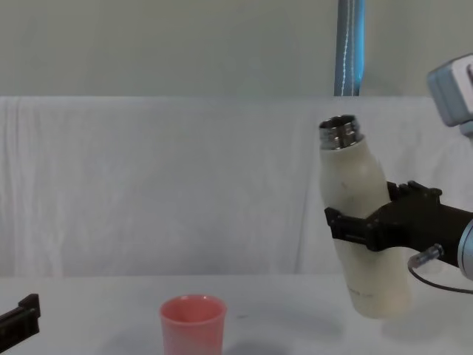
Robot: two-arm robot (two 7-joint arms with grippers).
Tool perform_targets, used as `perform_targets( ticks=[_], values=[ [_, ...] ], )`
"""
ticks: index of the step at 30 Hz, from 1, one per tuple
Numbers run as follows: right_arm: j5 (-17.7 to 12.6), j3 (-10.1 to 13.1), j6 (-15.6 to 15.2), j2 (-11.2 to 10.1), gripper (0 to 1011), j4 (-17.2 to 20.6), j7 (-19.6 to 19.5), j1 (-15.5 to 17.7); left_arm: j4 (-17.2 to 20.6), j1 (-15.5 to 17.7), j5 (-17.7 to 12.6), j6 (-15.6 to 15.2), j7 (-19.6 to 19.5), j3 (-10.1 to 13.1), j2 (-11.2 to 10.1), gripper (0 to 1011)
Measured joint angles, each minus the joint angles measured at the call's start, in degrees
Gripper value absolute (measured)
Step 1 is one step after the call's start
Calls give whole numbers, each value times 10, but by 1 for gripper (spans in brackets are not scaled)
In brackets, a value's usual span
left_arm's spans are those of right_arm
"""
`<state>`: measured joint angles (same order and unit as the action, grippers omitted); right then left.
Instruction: Grasp the thermos with one hand and pour water into the cup lid.
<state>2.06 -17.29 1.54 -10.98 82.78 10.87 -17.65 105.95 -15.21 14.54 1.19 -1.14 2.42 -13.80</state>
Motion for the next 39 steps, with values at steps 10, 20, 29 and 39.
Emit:
perform_targets(
  ticks=[10,20,29,39],
  values=[
    [79,-32,51,-29,952,-11,9,-11,0,0,0,0,0,0,0,1001],
    [153,-67,89,-45,952,-27,8,-26,0,0,0,0,0,0,0,1001],
    [185,-90,112,-46,952,-48,10,-41,0,0,0,0,0,0,0,1001],
    [217,-109,134,-48,952,-72,2,-56,0,0,0,0,0,0,0,1001]
  ],
)
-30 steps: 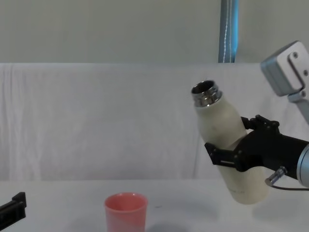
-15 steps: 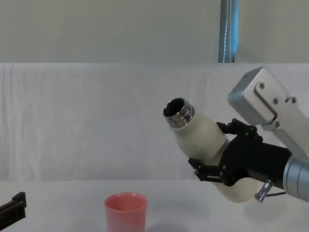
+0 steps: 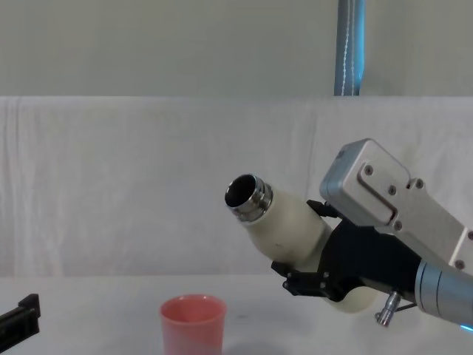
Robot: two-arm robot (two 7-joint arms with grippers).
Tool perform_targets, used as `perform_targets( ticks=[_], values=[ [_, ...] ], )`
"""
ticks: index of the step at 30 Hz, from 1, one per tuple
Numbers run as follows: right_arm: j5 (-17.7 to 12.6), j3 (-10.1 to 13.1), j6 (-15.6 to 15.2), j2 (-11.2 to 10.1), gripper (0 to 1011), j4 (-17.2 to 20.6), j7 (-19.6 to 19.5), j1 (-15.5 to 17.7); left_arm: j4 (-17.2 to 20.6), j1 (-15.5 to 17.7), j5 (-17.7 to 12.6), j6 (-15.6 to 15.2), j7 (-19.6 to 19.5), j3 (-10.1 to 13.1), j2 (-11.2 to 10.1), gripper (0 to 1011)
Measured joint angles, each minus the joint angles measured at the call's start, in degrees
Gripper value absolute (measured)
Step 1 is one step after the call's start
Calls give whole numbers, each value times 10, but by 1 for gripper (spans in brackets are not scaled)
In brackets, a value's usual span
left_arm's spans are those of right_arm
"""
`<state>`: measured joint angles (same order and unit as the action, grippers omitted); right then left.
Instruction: Grasp the thermos with one hand and pour water into the cup lid.
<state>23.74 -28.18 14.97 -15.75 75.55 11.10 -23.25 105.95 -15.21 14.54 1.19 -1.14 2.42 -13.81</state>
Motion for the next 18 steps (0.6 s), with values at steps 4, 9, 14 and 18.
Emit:
perform_targets(
  ticks=[4,9,14,18],
  values=[
    [10,-4,2,0,952,-7,-6,-4,0,0,0,0,0,0,0,1001],
    [12,-3,-1,3,952,-10,-10,-6,0,0,0,0,0,0,0,1001],
    [11,-3,-2,3,952,-10,-10,-6,0,0,0,0,0,0,0,1001],
    [11,-3,-2,3,952,-10,-10,-6,0,0,0,0,0,0,0,1001]
  ],
)
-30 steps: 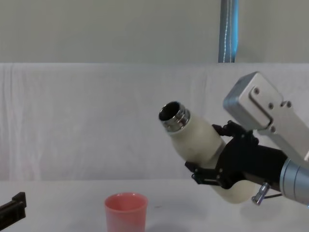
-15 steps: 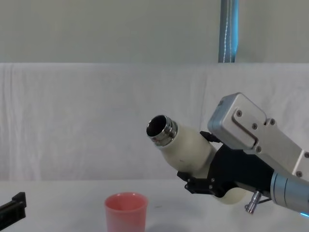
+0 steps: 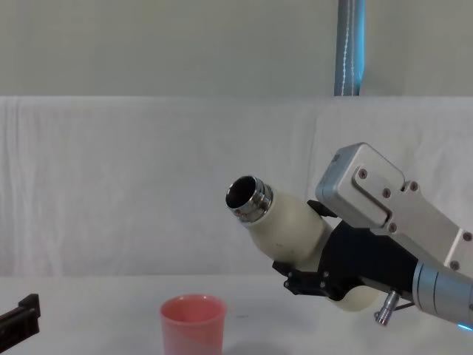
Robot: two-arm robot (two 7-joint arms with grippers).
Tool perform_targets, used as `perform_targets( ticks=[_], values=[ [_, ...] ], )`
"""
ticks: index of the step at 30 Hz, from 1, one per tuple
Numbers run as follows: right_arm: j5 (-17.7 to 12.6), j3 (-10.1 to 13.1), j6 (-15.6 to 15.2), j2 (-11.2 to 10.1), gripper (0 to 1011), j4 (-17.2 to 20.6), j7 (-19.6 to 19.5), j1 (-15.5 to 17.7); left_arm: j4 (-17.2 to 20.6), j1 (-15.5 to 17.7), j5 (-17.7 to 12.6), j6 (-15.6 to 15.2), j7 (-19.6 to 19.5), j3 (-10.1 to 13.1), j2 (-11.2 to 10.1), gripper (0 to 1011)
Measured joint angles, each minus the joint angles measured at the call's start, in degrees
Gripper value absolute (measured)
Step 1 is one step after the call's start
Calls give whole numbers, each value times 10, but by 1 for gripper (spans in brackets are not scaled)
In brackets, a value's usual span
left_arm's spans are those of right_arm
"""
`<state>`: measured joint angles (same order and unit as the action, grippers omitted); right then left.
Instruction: Grasp the thermos with one hand and pour water into the cup lid.
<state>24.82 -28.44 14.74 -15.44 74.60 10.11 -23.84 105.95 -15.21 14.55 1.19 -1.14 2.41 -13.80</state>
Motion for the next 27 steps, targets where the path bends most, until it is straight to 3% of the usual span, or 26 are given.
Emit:
perform_targets(
  ticks=[16,27],
  values=[
    [1,-1,0,-1,952,0,0,0,0,0,0,0,0,0,0,1001],
    [49,-24,5,-15,952,3,-6,-16,0,0,0,0,0,0,0,1001]
  ],
)
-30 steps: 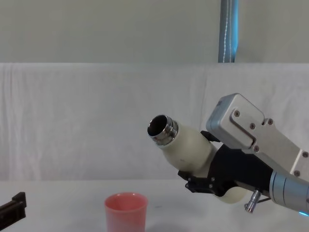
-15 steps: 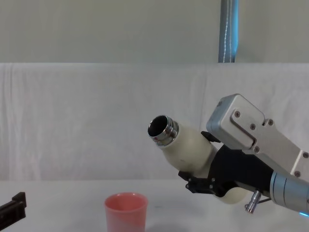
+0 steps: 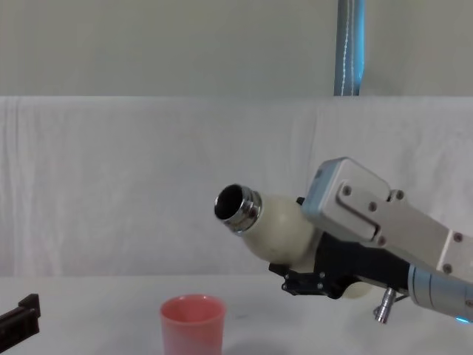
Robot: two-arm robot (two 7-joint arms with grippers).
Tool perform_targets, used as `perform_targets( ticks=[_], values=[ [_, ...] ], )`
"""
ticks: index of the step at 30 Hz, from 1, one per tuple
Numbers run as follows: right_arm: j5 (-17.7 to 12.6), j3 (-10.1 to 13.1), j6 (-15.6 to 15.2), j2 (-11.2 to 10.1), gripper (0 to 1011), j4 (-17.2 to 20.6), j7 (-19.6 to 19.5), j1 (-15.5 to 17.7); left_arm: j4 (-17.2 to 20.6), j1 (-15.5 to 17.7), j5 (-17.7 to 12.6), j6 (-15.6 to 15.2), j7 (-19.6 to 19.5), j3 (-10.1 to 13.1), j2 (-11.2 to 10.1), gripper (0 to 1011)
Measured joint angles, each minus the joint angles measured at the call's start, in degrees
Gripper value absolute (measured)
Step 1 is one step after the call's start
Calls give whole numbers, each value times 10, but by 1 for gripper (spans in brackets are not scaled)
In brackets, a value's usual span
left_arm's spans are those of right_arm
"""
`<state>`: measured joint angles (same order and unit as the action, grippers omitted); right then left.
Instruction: Grasp the thermos with one hand and pour water into the cup lid.
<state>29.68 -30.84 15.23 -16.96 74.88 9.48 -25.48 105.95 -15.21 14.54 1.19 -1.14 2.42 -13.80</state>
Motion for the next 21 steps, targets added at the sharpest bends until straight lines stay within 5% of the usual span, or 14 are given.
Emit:
perform_targets(
  ticks=[21],
  values=[
    [90,-61,-2,-8,952,-28,-18,-46,0,0,0,0,0,0,0,1001]
  ],
)
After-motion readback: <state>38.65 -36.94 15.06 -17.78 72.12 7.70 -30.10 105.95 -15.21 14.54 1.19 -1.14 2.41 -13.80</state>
